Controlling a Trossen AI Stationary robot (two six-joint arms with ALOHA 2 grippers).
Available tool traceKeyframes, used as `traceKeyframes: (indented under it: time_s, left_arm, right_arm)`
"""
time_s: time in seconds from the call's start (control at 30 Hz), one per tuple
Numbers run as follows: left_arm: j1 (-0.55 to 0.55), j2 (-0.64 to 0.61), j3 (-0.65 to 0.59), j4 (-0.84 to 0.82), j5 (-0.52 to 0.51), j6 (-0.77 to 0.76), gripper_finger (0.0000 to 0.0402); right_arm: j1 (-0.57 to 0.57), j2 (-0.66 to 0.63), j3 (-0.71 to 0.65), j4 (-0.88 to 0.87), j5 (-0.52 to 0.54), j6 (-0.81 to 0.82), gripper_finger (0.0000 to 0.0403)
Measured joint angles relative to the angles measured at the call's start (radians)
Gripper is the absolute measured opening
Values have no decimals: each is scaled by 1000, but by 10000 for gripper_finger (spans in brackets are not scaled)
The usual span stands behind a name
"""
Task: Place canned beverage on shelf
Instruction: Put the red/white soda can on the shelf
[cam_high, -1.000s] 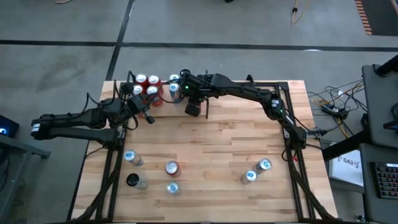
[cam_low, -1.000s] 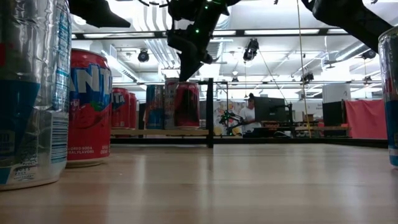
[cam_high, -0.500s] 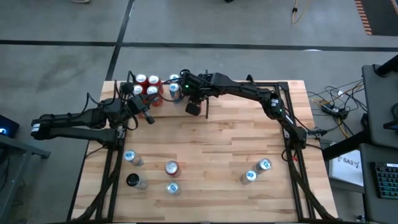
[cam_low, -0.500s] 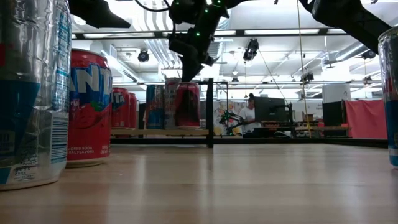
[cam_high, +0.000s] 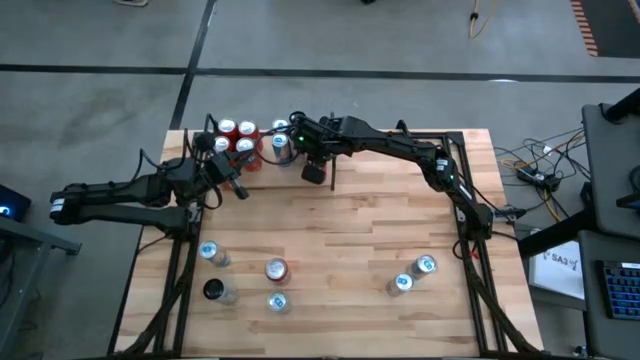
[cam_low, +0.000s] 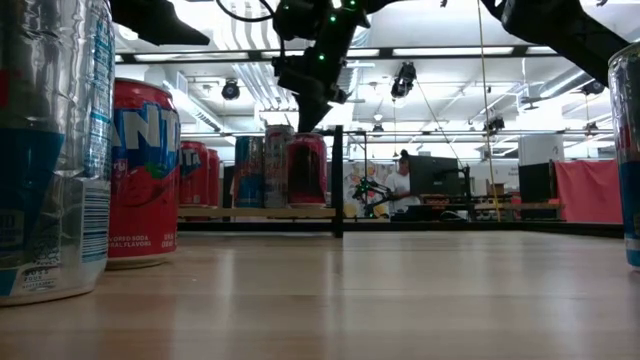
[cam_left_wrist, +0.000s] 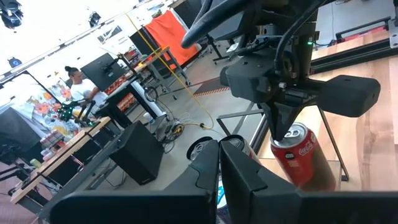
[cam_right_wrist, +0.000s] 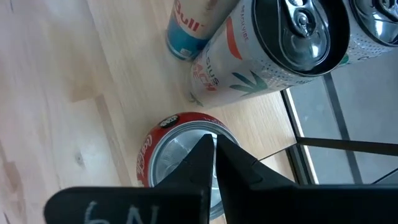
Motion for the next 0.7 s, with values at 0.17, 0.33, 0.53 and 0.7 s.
traceKeyframes:
  time_s: [0.17, 0.33, 0.53, 0.7]
  left_arm:
    - [0, 0, 0, 0, 0, 0, 0]
    - [0, 0, 0, 0, 0, 0, 0]
    - [0, 0, 0, 0, 0, 0, 0]
    - [0, 0, 0, 0, 0, 0, 0]
  right_arm:
    - [0, -1, 0, -21, 0, -18, 9]
    - [0, -1, 0, -16, 0, -17, 9]
    - [1, -4, 5, -10, -4, -8, 9]
    - [5, -23, 5, 7, -5, -7, 9]
